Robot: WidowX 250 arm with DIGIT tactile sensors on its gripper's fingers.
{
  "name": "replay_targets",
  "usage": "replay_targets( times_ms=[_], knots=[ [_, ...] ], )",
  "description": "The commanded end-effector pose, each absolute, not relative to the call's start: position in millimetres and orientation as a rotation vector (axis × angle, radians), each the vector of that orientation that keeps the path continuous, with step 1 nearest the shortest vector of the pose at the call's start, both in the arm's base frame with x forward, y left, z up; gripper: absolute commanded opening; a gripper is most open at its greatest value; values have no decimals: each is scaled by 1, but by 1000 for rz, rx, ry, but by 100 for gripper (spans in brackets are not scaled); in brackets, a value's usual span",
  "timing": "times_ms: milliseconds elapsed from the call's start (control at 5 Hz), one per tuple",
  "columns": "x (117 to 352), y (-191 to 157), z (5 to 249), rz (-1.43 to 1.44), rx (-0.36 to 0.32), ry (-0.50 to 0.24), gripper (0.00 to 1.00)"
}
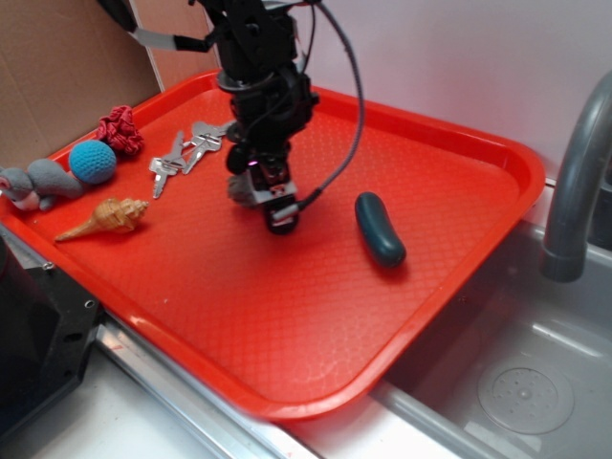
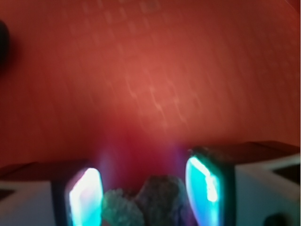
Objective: Grab the rock.
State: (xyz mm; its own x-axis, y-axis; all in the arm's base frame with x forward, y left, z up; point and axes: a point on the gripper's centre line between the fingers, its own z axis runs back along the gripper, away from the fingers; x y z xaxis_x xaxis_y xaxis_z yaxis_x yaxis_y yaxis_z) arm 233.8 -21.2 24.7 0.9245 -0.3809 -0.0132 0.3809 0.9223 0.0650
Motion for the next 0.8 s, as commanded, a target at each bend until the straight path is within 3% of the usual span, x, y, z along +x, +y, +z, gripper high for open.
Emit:
replay_targets(
  times_ms=[0, 200, 400, 600],
  knots=[
    [173, -30, 133, -329, 49, -144, 0],
    [171, -32, 184, -315, 43, -115, 0],
    [192, -32, 219, -279, 36, -55, 0],
    [206, -35, 214, -269, 59, -13, 0]
  ],
)
